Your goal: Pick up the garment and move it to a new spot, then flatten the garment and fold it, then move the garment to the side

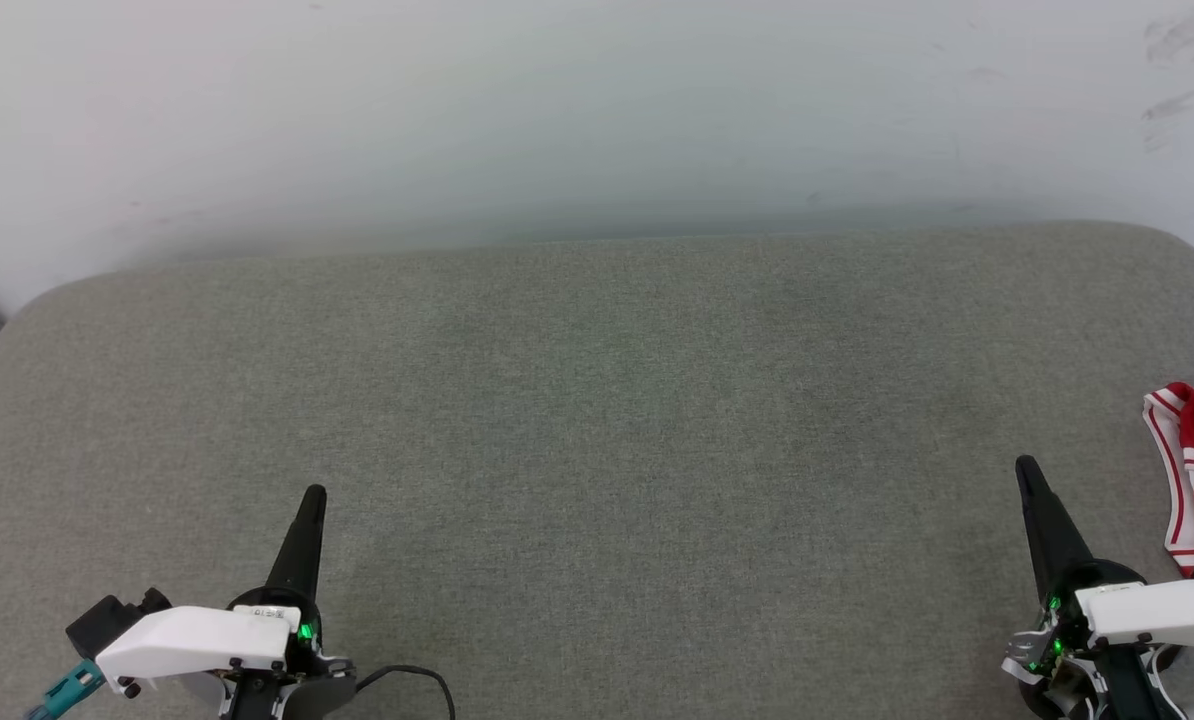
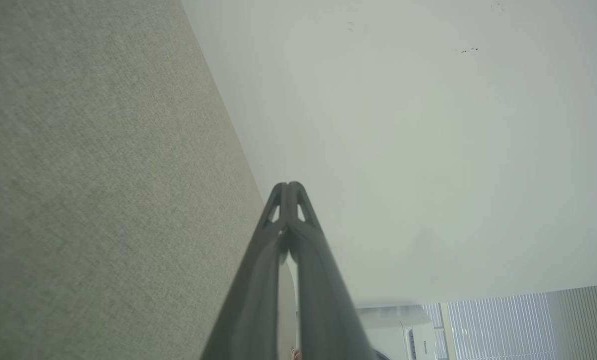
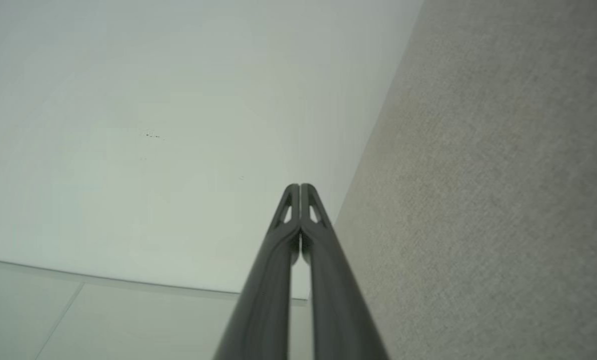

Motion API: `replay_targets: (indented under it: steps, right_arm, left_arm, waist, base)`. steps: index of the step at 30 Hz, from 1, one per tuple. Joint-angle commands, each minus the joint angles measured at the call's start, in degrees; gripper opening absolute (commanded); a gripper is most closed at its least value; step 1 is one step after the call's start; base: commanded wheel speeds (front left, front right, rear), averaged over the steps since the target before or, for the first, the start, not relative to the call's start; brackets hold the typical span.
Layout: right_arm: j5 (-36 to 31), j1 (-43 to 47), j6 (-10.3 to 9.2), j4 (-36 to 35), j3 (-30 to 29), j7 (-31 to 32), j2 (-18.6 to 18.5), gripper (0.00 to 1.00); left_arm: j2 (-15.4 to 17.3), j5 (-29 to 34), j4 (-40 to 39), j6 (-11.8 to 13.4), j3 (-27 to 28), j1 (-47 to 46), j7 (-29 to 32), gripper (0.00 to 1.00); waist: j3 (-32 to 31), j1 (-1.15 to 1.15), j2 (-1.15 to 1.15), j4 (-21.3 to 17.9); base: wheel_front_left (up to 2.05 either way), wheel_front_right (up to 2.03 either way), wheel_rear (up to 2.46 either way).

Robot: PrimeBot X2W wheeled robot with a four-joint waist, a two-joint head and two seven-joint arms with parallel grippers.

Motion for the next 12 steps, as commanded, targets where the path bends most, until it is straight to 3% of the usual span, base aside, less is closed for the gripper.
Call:
replay_targets:
  steps: [1,12]
  right_arm:
    - [1.17,-0.99,0.0,-0.01,-0.18,0.37,0.21,0.0]
    - [5.82,-1.19,0.0,0.51,-0.7,1.63,0.41,0.0]
  left_arm:
    - [0.05,-1.12,0.08,-0.28,0.29,-1.04,0.4,0.0]
    - [-0.08,-5.99,1.01,-0.52,0.81,-1.66,1.65,0.0]
  waist:
    - [-0.01,0.0,0.0,0.0]
    - [-0.08,0.0,0.0,-0.06]
  base:
    - [0.0,0.0,0.0]
    - [0.0,0.0,0.0]
